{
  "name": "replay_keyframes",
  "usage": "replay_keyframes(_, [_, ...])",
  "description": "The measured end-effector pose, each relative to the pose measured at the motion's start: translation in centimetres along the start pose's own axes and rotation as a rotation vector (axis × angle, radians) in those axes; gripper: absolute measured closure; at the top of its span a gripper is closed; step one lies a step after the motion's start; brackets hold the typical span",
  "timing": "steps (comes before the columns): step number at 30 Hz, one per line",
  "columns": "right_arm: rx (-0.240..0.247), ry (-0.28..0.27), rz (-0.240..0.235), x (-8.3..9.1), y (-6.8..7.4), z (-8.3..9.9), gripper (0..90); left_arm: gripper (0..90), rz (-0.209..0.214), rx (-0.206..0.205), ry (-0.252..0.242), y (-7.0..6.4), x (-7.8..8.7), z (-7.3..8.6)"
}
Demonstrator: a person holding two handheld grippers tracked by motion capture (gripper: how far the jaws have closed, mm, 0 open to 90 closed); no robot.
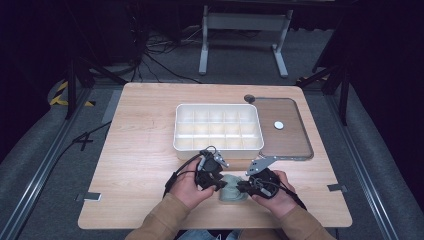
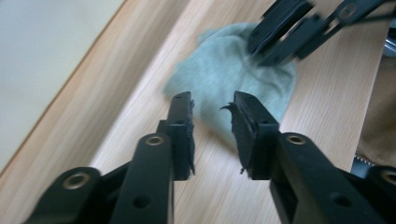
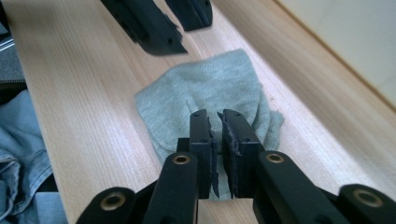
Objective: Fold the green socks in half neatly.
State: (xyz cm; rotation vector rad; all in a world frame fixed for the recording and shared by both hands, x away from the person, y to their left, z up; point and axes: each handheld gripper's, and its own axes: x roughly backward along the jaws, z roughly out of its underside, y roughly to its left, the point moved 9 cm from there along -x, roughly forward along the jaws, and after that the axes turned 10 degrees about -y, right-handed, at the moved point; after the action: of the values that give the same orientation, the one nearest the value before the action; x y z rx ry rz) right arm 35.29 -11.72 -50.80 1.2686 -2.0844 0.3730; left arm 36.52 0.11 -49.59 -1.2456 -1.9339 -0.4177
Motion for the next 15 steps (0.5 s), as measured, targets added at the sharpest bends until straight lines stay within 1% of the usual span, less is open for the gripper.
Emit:
replay_keyframes(1, [0.003,-0.001,0.005,0.2,0.0,-0.1,84.3,66.8,-0.007,0.001,0.001,0.2,0.2,0.1])
replay_keyframes(2, [0.005,-0.002,0.008,0.2,0.0,-0.2,84.9,66.7,-0.005,0.007,0.005,0.4,0.4,0.4])
replay_keyframes(4, [0.002,0.021,0.016,0.1,-0.2,0.0,86.5,67.5,-0.02,0.014,0.004,0.6,0.5,0.9])
replay_keyframes(6, [0.006,0.052,0.022,-0.2,-0.4,0.3,87.6,68.6,-0.027,0.013,0.019,0.8,0.4,1.4])
replay_keyframes(9, [0.009,0.085,0.016,-0.8,-0.5,0.8,88.4,69.1,-0.029,0.02,0.03,0.7,0.0,2.0])
replay_keyframes(11, [0.014,0.1,0.011,-1.1,-0.5,1.0,89.0,70.8,-0.011,0.011,0.032,0.5,-0.3,2.2])
replay_keyframes(12, [0.018,0.106,0.01,-1.1,-0.4,1.0,89.1,71.2,0.0,0.01,0.042,0.3,-0.4,2.4])
replay_keyframes(13, [0.024,0.107,0.01,-1.2,-0.4,1.0,89.1,72.0,-0.001,0.002,0.042,0.3,-0.6,2.5])
replay_keyframes(15, [0.026,0.107,0.006,-1.3,-0.4,1.0,89.2,73.0,0.024,-0.004,0.064,-0.1,-0.9,2.7])
